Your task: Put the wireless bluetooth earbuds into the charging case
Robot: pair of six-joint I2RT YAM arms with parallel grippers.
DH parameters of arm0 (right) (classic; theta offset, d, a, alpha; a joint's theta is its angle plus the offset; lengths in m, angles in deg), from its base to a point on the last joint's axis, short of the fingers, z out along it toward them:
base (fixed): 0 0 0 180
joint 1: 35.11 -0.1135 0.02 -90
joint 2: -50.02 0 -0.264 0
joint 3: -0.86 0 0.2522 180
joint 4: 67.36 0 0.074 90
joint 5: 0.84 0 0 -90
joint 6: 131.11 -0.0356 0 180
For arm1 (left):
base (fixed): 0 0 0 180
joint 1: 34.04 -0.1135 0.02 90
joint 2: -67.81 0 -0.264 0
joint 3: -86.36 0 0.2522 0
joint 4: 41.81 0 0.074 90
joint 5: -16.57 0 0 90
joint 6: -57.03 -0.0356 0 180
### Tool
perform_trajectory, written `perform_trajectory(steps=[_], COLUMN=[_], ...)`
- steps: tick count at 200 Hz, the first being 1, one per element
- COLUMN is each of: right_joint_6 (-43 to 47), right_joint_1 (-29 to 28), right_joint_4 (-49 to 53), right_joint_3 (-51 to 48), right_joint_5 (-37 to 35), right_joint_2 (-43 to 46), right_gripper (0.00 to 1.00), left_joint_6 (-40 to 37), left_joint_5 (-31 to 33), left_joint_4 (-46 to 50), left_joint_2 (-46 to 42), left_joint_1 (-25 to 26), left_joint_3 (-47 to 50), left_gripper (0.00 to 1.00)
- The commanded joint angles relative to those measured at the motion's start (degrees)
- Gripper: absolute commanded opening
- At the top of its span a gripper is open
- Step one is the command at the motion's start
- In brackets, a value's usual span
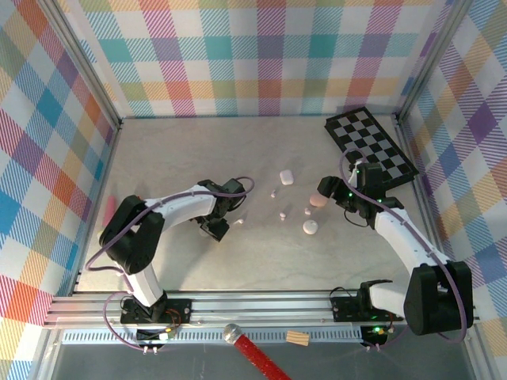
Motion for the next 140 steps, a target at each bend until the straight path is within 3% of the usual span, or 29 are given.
perform_trajectory(steps=[1,63,102,140], right_joint_6=[0.8,-0.96,-1.42,-2.59], right_joint_1=[0.28,0.33,0.19,0.19], right_joint_4=[1.18,-0.27,-0.34,-0.45], right_joint_3=[-0.13,-1.09,-1.22,-1.25], right_joint_5=[0.6,2.29,2.57,4.86], right_joint_2=[1.09,0.99,1.52,1.99], right_gripper=[0.74,0.73,0.73,0.73], left_joint_6=[-0.27,-0.12,-0.03,-0.12], left_joint_5=[-1.79,-4.84,-6.09,-6.0], left_joint_4=[2.14,0.07,-0.49,-4.01], left_joint_2=[1.26,4.4,2.92,-0.16], left_joint_1=[-0.8,-1.46,-1.46,-1.46], left_joint_3=[-1.03,-0.32,0.11,1.24], left_gripper=[0.79,0.54,0.45,0.44])
